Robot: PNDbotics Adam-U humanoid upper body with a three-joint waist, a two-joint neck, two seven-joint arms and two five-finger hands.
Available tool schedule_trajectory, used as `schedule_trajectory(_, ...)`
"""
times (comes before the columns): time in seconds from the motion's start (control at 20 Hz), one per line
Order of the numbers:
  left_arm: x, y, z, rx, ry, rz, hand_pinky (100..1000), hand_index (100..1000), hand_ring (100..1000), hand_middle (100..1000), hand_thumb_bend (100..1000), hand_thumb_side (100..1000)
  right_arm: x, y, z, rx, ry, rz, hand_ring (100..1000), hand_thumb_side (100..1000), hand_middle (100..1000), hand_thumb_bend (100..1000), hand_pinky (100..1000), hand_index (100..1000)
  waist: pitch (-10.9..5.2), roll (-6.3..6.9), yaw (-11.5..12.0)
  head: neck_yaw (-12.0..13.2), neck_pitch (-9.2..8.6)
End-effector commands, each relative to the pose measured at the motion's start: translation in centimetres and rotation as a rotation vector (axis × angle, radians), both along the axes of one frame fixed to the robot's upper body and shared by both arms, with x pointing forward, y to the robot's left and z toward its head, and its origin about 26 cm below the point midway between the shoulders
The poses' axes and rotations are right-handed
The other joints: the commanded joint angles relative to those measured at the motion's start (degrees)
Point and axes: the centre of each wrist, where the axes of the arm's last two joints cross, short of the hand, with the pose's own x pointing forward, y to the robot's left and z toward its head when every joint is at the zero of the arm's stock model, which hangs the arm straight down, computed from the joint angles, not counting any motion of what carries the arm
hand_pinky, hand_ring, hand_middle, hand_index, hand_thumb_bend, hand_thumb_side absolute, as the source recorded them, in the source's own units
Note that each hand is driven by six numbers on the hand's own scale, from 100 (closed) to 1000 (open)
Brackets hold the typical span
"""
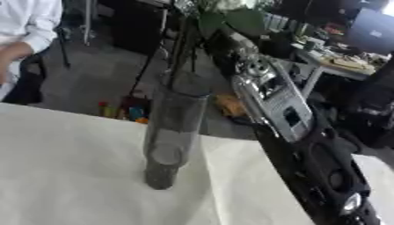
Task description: Arrange flowers into the vase.
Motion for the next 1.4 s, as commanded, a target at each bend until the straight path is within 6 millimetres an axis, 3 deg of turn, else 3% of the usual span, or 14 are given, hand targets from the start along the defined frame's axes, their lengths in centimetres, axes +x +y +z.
schedule_trajectory(0.05,-0.5,0.1,0.7,0.007,-0.026,0.000,810,879,908,762,100,1000,-1.1,-1.0,1.3,-0.034,-0.037,-0.038,868,836,789,100,1000,911,-2.05,0.78,-0.2,0.1,-0.23)
schedule_trajectory(0.35,-0.5,0.1,0.7,0.006,-0.024,-0.001,810,878,909,762,100,1000,-1.3,-1.3,1.3,-0.078,-0.044,-0.066,879,802,802,100,1000,939,-2.10,0.98,-0.4,0.2,-0.34)
schedule_trajectory(0.5,-0.5,0.1,0.7,0.005,-0.023,-0.002,810,878,909,761,100,1000,-1.4,-1.3,1.3,-0.102,-0.044,-0.054,889,828,813,100,1000,973,-2.13,1.02,-0.4,0.2,-0.34)
schedule_trajectory(0.6,-0.5,0.1,0.6,0.006,-0.022,-0.002,810,878,909,761,100,1000,-1.4,-1.4,1.4,-0.114,-0.041,-0.046,895,849,819,138,1000,987,-2.19,0.98,-0.5,0.3,-0.23)
schedule_trajectory(0.65,-0.4,0.1,0.6,0.006,-0.020,-0.002,810,878,909,761,100,1000,-1.4,-1.5,1.5,-0.121,-0.038,-0.041,901,912,825,249,1000,1000,-2.24,0.94,-0.5,0.3,-0.20)
schedule_trajectory(0.85,-0.4,0.1,0.6,0.007,-0.018,0.000,809,879,909,760,100,1000,-1.2,-1.7,1.7,-0.151,-0.012,-0.019,909,926,834,363,1000,1000,-2.45,0.74,-0.5,0.4,-0.03)
schedule_trajectory(1.15,-0.5,0.1,0.6,0.005,-0.016,0.003,809,878,908,759,100,1000,-0.9,-2.1,1.6,-0.181,0.039,0.001,920,894,851,456,1000,1000,-2.76,0.31,-0.6,0.6,0.07)
schedule_trajectory(1.4,-0.5,0.2,0.6,0.004,-0.015,0.005,809,878,907,758,100,1000,-0.7,-2.5,1.5,-0.207,0.062,-0.011,923,880,853,461,1000,1000,-2.92,0.06,-0.7,0.7,0.16)
